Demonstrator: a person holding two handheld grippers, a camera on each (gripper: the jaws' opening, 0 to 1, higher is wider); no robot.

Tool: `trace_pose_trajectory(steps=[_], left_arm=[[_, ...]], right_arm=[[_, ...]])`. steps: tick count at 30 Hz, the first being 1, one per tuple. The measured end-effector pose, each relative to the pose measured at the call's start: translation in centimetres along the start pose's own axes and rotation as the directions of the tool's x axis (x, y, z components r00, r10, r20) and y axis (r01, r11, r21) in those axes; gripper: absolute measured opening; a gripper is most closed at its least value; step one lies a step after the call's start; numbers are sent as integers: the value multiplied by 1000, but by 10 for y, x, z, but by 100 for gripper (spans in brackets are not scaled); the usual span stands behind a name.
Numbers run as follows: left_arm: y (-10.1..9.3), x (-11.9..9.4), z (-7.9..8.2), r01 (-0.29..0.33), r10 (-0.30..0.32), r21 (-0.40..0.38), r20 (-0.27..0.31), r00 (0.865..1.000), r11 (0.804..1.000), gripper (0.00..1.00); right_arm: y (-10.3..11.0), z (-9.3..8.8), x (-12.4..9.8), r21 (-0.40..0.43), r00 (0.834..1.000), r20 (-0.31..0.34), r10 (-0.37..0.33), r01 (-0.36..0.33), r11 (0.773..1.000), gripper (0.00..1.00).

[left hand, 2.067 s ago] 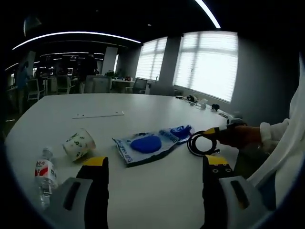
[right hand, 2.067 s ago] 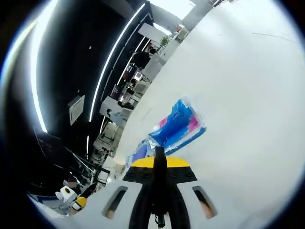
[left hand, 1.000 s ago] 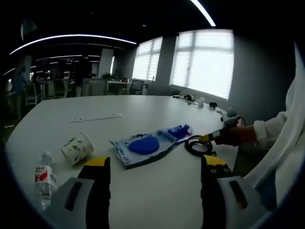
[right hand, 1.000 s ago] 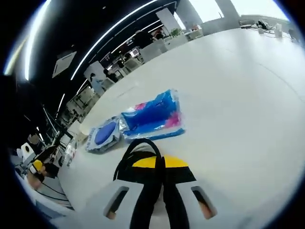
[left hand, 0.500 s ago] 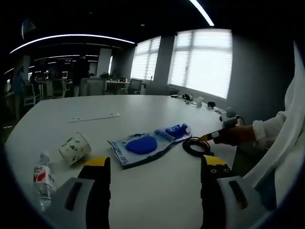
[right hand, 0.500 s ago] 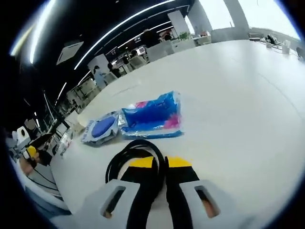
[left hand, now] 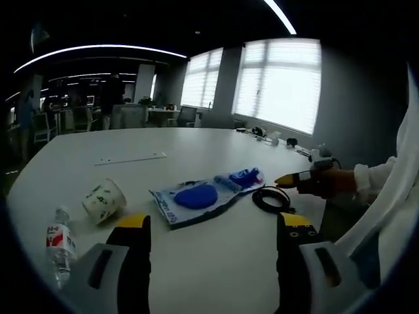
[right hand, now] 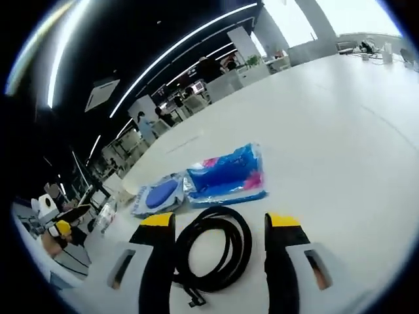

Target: Arrange the tabletop items into an orderly group along one side of the table until the central work area is clear of visible clutter.

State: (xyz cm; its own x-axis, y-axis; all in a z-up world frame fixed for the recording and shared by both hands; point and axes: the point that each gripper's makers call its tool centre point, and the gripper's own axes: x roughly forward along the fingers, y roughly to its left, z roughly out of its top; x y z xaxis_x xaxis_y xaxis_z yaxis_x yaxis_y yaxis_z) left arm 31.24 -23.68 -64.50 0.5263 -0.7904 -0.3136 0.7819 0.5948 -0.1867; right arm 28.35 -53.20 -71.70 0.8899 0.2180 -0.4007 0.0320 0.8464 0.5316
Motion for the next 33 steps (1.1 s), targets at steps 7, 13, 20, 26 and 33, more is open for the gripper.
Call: trace_pose_trajectory(steps=[7,13,20,26,33], left_arm=[[3,0,-5,-9,8,-30,-27,1000,1000,81],[8,1,-10,-30,28,-40,-48,998,999,87],[9,2,-16,-33,30,-31,-81,996,999,85],[9,3,-19,-31,29,-23,-94,995,999,86],[9,3,-22,-31,28,-21,-110,994,999,86]], right_arm=[[6,-15,-5,-24,999,-44,-13,12,1000,77],[7,-20,-10,-82,996,-90,-25,17,996,84],[9,-24,-9,-126,991,-133,-12,-5,992,87],[9,-26,-11,-156,988,-153,-11,-13,988,91],[9,-33,-16,-150,987,-160,-17,-8,989,91]])
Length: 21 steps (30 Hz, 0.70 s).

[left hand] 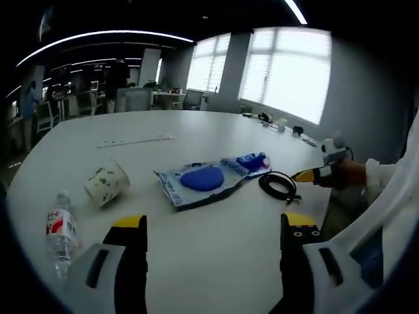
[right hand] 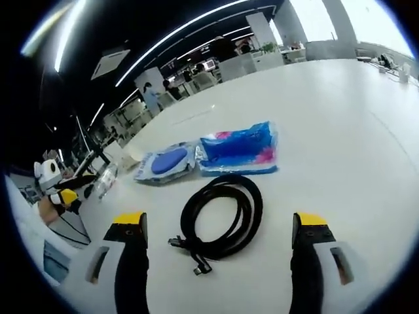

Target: Arrange the tabletop items into an orderly group along one side of the table until the central work area is clear of visible clutter.

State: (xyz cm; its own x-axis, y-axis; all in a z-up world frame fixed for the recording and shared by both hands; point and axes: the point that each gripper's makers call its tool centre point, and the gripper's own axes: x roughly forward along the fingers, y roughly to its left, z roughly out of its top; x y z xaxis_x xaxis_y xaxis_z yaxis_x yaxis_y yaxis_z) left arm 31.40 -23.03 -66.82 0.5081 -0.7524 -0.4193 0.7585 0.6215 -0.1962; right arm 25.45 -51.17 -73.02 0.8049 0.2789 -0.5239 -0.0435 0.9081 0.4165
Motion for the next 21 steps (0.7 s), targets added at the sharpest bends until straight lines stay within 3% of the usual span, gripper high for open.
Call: trace_pose_trajectory(steps=[4,7,14,21], left_arm=[[-2,1,-2,7,-7,4,-9,1000,1000,86],[-2,1,-3,8,-8,8,-15,1000,1000,85],[-1,1,-4,5,-5,7,-18,1000,1000,85],[0,1,-4,4,-4,2,-18,1000,1000,85]], right_arm=[[2,-9,-3,18,1000,-3,-3,3,1000,91],[0,-8,-7,20,1000,15,-8,7,1000,88],[2,-8,-15,35,1000,13,-4,4,999,92],[15,-6,-25,34,999,37,12,-14,999,92]])
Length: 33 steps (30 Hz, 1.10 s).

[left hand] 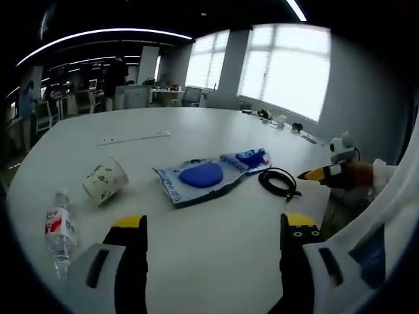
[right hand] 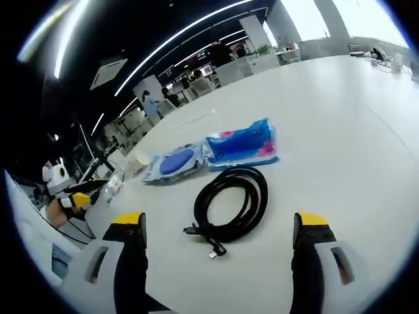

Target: Arrange the tabletop items into an orderly group along one side of the table until the central work area is clear of visible clutter.

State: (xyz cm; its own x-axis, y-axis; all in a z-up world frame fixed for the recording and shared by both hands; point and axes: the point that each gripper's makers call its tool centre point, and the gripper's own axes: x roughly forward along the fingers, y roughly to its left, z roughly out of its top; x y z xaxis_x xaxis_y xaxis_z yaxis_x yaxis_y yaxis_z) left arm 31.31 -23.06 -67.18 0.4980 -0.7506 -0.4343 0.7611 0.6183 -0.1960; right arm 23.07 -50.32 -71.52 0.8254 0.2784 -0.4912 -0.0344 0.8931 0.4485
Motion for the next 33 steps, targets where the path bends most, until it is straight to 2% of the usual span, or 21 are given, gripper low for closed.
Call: trace_pose_trajectory(steps=[6,11,16,23,33], left_arm=[[0,0,-2,-1,1,3,-11,1000,1000,87],[3,-1,-3,-13,13,2,-15,1000,1000,87],[2,-1,-5,-11,11,11,-26,1000,1000,87],[0,0,-9,-8,9,27,-44,999,1000,86],[4,-1,-9,-21,22,17,-41,999,1000,86]], right_arm=[[3,-3,-1,22,1000,15,3,-3,1000,92],[5,-10,1,14,1000,-8,9,-9,1000,89],[6,-6,-3,48,999,31,12,-14,999,89],[5,-9,-4,57,1000,26,11,-13,998,88],[10,-8,6,63,1000,16,22,-23,998,87]])
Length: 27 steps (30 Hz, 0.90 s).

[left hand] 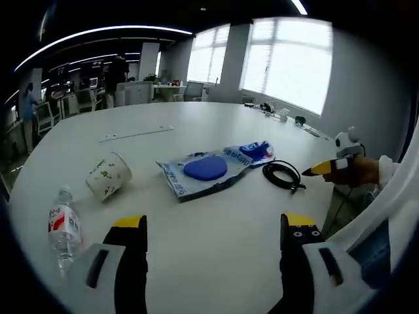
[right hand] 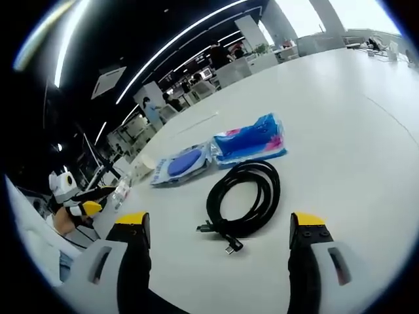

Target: Arrange the tabletop items into an orderly group along one side of the table until the central work area is clear of visible clutter.

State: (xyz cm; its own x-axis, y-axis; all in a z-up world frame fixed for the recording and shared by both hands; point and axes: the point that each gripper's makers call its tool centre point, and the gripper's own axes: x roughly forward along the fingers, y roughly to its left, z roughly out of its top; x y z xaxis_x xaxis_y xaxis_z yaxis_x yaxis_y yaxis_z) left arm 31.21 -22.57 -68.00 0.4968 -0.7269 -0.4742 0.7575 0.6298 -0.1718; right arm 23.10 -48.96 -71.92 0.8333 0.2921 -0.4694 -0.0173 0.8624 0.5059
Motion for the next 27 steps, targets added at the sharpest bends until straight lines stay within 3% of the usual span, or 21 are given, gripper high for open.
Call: trace_pose_trajectory(steps=[13,16,22,27], left_arm=[[11,-5,4,-38,39,-15,18,999,999,85],[11,-7,6,-45,45,-14,28,999,999,85],[12,-7,6,-50,50,2,25,998,999,85],[13,-4,6,-46,46,-7,25,999,999,85]], right_arm=[[14,12,13,-18,1000,8,17,-17,1000,85],[18,15,15,-33,1000,6,27,-26,999,80],[22,31,12,-52,1000,19,16,-15,999,81],[47,51,20,-101,997,32,72,-69,993,80]])
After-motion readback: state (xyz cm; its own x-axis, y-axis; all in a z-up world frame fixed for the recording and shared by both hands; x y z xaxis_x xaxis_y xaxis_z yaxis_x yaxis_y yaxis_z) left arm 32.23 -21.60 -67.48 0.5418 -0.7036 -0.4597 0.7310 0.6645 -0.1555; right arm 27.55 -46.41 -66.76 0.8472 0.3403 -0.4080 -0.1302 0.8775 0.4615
